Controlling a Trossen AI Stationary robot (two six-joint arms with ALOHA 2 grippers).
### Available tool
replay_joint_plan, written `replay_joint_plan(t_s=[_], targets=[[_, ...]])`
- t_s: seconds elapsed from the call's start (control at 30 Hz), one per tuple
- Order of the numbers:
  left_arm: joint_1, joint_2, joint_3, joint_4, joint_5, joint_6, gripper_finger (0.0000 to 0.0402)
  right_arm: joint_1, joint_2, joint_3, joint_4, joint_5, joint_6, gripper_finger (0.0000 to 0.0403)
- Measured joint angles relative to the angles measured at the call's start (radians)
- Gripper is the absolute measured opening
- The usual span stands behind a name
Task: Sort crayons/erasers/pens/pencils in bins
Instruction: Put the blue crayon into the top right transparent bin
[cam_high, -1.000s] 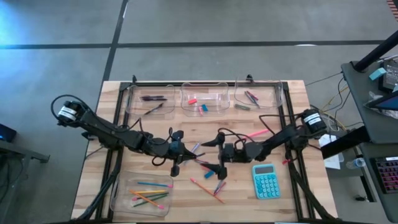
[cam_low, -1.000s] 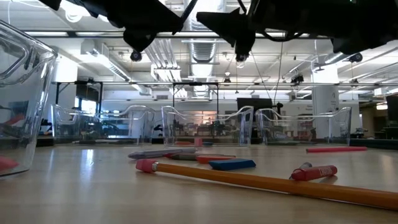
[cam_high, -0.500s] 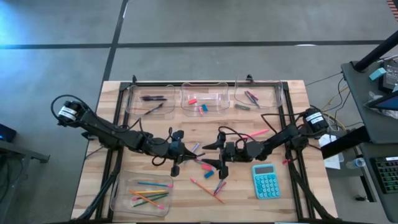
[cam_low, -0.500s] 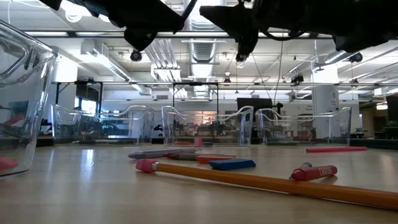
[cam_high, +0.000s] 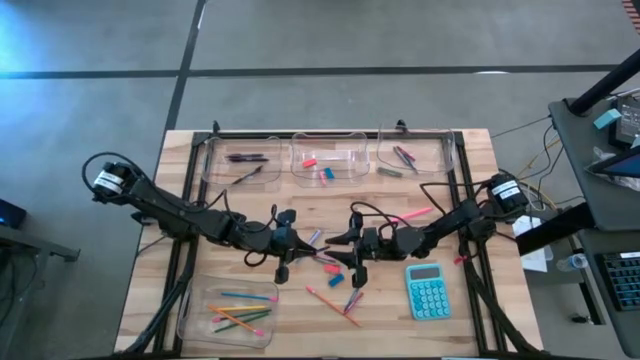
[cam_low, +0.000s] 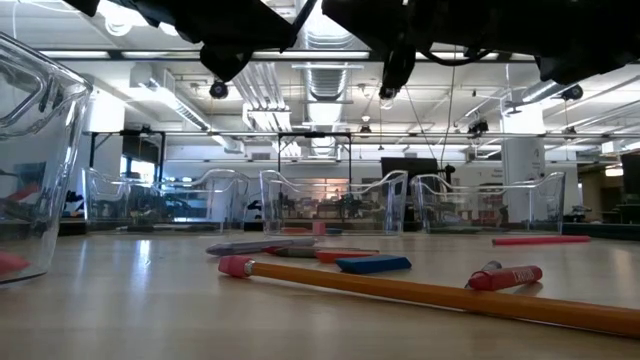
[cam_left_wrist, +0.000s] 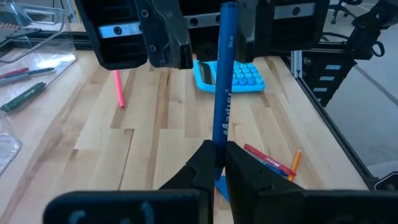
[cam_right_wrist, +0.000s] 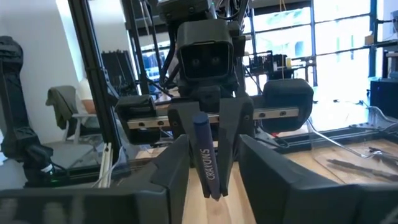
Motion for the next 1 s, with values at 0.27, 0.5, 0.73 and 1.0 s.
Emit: replay_joint_plan(t_s=[0.27, 0.5, 0.73, 1.0], targets=[[0.0, 0.0, 0.0, 0.001, 0.0, -0.001, 0.0006, 0.0, 0.0, 0.0, -0.001, 0.0, 0.002, 0.0093], [0.0, 0.042, 0.001, 0.052, 0.002, -0.001, 0.0006, 0.0, 0.0, 0.0, -0.014, 0.0, 0.0, 0.0096], [0.0, 0.054, 0.006, 0.052, 0.003, -0.001, 0.0006, 0.0, 0.0, 0.001, -0.03, 0.0, 0.005, 0.0106], [0.0, 0.054, 0.006, 0.048, 0.003, -0.002, 0.0006, 0.0, -0.001, 0.001, -0.031, -0.002, -0.005, 0.0042]])
